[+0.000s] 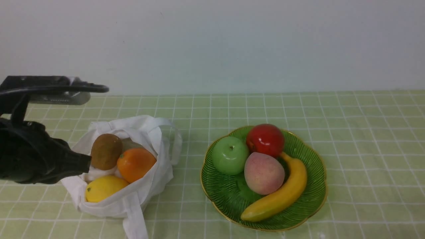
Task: Take the fruit out of the bag on the green coffee tablecloth and place them on the plate.
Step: 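Reach into the cloth bag and grasp the kiwi with the left gripper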
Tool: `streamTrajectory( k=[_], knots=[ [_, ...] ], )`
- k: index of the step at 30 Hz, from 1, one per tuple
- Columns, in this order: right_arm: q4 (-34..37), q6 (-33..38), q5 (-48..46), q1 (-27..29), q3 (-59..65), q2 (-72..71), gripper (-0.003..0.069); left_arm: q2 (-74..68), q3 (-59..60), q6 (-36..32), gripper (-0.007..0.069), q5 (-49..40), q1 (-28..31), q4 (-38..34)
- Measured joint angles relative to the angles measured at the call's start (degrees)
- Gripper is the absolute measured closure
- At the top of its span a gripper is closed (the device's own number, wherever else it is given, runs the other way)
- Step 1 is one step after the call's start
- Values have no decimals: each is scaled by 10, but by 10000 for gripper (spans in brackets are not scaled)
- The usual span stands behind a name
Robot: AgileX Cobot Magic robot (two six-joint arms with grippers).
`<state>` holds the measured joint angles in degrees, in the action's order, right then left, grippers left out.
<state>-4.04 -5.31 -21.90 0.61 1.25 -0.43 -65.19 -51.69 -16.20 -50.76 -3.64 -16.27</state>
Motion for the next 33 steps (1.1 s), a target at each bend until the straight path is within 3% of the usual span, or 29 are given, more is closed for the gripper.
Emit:
streamTrajectory(
  k=[7, 12, 18, 24, 27, 31, 33],
  knots=[
    [0, 0, 0, 0, 0, 0, 674, -32, -10, -80, 624, 33, 0, -1],
    [0, 0, 0, 0, 0, 0, 674, -64, -10, -112, 503, 93, 0, -3],
    [0, 0, 0, 0, 0, 0, 674, -133, -10, -115, 167, 139, 0, -7],
    [0, 0, 0, 0, 0, 0, 674, -166, -10, -112, -15, 166, 0, -31],
    [0, 0, 0, 0, 0, 0, 674, -174, -10, -112, -33, 187, 0, -42],
    [0, 0, 0, 0, 0, 0, 674, -187, -10, -113, -3, 197, 0, -46],
    [0, 0, 0, 0, 0, 0, 674, -195, -10, -113, 85, 197, 0, -48]
  ],
)
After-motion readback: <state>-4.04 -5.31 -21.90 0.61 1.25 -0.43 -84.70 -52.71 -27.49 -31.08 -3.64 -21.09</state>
